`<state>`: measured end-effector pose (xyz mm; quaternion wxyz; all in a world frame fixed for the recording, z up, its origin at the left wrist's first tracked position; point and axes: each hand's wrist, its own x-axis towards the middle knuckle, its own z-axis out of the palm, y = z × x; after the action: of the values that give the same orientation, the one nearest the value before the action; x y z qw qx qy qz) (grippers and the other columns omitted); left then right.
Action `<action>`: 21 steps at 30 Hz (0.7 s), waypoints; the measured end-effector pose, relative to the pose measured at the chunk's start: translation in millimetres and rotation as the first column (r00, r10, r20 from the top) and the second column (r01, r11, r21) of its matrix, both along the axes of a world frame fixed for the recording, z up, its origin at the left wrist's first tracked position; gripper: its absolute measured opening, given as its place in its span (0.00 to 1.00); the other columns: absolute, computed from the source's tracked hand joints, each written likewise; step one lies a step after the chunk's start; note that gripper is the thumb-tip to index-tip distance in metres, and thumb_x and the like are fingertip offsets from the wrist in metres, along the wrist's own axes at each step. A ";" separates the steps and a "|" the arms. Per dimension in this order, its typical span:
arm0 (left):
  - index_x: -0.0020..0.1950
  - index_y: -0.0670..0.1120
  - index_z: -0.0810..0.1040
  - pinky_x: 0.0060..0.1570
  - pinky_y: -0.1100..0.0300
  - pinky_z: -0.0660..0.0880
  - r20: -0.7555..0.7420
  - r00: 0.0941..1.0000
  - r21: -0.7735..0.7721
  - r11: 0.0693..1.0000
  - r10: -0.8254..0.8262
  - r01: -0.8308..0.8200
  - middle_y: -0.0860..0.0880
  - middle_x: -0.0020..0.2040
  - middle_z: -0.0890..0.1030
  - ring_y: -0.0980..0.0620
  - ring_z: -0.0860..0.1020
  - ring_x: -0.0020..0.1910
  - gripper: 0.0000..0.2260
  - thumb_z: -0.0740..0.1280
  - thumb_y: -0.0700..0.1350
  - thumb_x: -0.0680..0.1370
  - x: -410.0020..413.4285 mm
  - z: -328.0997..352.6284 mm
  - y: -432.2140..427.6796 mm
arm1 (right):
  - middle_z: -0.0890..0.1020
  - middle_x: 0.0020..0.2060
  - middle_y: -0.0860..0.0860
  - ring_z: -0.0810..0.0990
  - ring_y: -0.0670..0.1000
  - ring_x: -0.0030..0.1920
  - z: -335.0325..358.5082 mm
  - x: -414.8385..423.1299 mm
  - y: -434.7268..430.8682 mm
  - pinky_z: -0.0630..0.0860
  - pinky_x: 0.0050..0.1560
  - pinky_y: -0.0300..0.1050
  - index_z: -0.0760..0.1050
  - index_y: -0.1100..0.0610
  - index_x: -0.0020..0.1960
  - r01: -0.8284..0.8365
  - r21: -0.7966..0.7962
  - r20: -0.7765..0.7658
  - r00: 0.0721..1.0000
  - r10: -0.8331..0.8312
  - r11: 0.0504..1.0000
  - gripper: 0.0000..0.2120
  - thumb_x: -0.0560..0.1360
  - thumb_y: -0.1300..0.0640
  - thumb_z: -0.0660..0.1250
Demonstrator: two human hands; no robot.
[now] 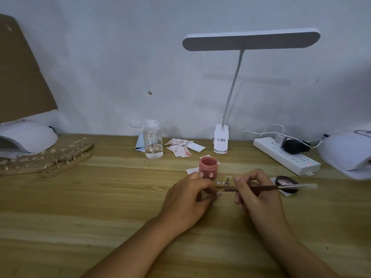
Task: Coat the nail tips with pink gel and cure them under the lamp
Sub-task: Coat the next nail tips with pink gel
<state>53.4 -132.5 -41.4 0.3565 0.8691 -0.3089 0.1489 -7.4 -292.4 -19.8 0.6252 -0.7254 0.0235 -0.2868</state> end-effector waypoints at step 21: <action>0.47 0.59 0.82 0.38 0.60 0.72 -0.077 0.996 -0.046 0.998 -0.036 0.033 0.63 0.40 0.77 0.60 0.75 0.36 0.06 0.74 0.50 0.73 2.4 0.0 1.6 | 0.76 0.23 0.57 0.69 0.45 0.21 -0.5 -2.6 3.3 0.65 0.24 0.35 0.69 0.64 0.40 -0.017 0.043 -0.009 1.000 0.017 0.999 0.11 0.77 0.61 0.67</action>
<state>55.8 -130.9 -41.3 0.3903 0.8605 -0.3063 0.1158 -9.9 -289.1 -20.3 0.6431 -0.7133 0.0263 -0.2775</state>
